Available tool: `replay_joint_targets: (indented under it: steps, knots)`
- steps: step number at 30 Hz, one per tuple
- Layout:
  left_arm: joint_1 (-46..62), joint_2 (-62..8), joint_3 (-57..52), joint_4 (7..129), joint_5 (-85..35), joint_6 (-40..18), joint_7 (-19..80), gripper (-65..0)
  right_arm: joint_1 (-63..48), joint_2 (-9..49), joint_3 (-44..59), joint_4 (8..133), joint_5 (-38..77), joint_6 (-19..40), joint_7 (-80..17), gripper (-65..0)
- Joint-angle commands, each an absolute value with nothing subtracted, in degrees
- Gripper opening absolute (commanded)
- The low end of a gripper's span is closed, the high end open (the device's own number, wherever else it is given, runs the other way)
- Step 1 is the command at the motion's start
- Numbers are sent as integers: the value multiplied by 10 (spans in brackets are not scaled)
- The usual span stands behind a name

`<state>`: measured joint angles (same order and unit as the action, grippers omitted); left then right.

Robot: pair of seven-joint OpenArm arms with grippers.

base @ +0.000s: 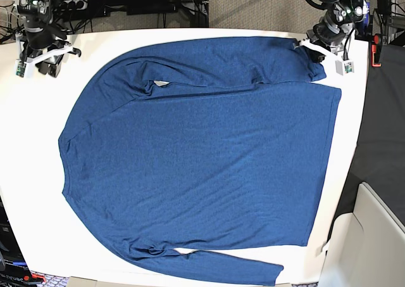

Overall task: Fold the T-shirt properly
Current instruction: 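Grasp the shirt's shoulder corners with the left and right grippers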

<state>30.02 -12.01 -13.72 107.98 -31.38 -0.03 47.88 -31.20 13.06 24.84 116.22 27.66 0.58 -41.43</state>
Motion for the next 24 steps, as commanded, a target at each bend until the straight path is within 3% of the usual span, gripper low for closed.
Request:
replay_joint_targets:
  steps: [1, 7, 13, 24]
  knots:
    - [305, -123, -140, 1094, -318, -3, 477, -648, -303, 136, 249, 1171, 282, 8, -414, -477]
    - [306, -123, -141, 1111, -318, -3, 477, -648, -293, 117, 249, 1171, 282, 8, -432, -473]
    - [309, -124, -141, 1127, -318, -3, 477, -648, -289, 116, 235, 1171, 282, 8, -433, -326]
    - [311, -123, -141, 1127, -318, -3, 477, -648, -241, 88, 191, 1142, 282, 8, -434, -321]
